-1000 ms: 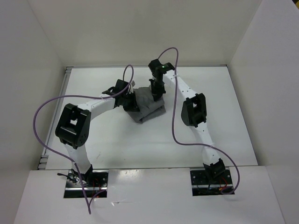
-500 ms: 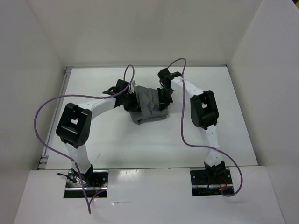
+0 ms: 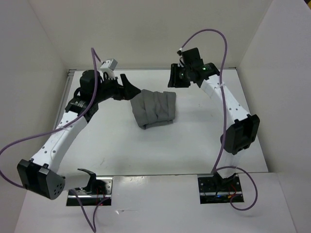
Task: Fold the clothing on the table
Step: Fold the skirt
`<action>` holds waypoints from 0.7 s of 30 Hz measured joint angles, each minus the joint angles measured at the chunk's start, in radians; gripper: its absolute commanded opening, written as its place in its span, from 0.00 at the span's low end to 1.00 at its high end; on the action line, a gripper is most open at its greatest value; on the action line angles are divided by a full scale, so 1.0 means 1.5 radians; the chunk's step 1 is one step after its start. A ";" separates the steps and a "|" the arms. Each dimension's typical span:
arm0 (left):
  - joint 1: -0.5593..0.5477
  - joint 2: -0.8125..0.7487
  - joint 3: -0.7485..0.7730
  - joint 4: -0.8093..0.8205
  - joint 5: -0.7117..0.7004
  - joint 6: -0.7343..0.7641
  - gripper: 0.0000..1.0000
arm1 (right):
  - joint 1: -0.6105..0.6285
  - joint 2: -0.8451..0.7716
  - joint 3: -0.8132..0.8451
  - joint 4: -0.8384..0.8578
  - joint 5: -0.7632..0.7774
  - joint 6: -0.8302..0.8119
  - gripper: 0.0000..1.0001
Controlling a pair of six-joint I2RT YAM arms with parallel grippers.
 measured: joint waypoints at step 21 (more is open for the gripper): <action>-0.016 -0.237 -0.346 0.008 0.071 -0.120 1.00 | 0.031 -0.380 -0.592 0.303 -0.087 0.191 0.10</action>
